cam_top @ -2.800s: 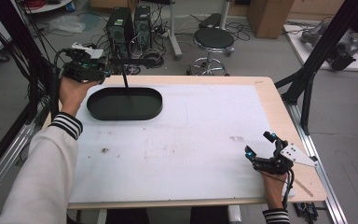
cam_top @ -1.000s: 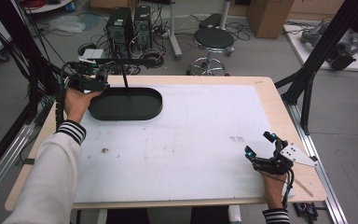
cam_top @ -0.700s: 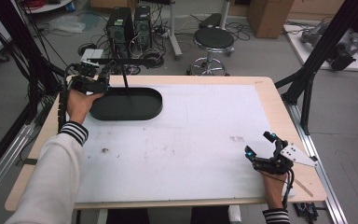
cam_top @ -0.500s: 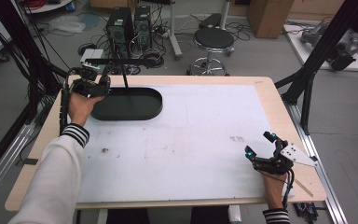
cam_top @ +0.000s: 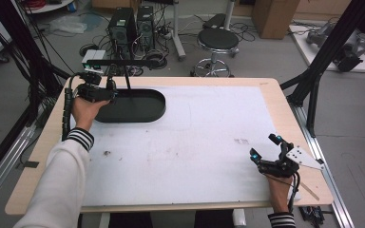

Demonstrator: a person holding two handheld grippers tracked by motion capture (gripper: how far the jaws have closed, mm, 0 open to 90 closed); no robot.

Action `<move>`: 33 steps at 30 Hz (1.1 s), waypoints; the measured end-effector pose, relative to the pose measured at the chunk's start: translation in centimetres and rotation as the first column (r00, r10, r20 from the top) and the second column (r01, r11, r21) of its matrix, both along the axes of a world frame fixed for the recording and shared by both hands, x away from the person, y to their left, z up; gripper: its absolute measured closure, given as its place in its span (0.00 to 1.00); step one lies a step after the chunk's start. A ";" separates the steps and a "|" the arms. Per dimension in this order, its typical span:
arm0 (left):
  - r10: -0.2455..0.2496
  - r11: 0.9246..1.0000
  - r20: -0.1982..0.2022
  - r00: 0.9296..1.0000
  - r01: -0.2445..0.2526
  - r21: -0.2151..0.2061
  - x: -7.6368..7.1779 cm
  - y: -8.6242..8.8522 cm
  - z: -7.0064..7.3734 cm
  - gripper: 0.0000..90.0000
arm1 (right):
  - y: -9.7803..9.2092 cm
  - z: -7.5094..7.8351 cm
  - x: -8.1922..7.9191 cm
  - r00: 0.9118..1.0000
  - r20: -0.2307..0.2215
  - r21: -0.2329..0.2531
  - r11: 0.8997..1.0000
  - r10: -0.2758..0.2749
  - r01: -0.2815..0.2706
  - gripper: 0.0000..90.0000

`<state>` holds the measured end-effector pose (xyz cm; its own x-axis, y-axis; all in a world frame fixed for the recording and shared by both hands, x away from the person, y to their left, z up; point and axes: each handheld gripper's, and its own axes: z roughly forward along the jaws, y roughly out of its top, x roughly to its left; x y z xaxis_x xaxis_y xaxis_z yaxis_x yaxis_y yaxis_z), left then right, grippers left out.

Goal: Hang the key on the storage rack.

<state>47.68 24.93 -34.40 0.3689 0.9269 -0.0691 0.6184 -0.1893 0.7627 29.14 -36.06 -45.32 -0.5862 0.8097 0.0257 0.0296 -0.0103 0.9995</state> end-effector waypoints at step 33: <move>-0.120 0.953 0.397 0.910 0.217 -0.210 -10.7 3.5 -0.4 0.02 | 0.0 0.0 0.0 1.000 0.012 -0.003 1.000 -0.002 0.002 0.02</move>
<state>36.93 28.42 -34.76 0.5615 0.8201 -0.1101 0.2523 -0.0430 0.9667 29.12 -36.02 -45.33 -0.5848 0.8110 0.0166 0.0176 -0.0077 0.9998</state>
